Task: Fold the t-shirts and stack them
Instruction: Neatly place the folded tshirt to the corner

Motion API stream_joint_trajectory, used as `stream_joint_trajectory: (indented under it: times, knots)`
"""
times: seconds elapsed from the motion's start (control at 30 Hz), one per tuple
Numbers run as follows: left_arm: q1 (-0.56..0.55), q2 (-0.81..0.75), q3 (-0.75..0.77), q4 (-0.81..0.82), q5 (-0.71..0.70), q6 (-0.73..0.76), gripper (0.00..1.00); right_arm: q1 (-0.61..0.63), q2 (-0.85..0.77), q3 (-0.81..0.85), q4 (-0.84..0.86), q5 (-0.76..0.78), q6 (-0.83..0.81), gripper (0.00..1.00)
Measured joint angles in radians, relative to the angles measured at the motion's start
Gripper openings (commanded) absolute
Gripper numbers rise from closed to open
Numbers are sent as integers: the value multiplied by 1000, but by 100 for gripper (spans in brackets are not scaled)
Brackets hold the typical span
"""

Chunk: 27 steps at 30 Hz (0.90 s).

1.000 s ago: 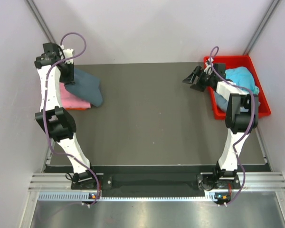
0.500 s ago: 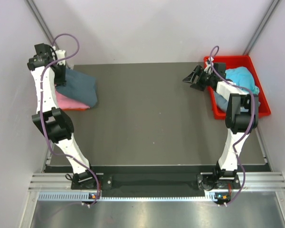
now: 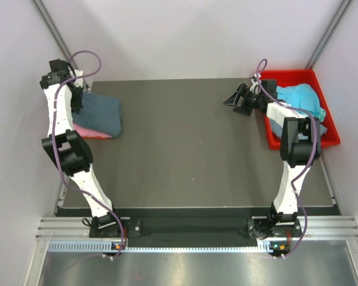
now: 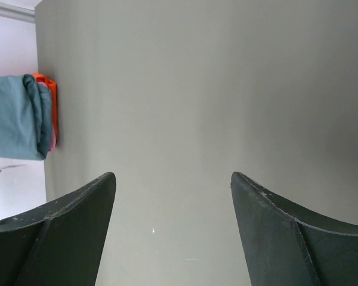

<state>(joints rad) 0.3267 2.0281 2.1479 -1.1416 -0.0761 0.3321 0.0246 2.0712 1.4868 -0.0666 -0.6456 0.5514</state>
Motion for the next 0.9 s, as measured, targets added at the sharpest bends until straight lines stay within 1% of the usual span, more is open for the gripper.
stream_joint_trajectory:
  times: [0.3, 0.9]
  knots:
    - [1, 105, -1, 45, -105, -5, 0, 0, 0, 0, 0, 0, -2, 78]
    - [1, 203, 27, 108, -279, -24, 0, 0, 0, 0, 0, 0, -10, 78]
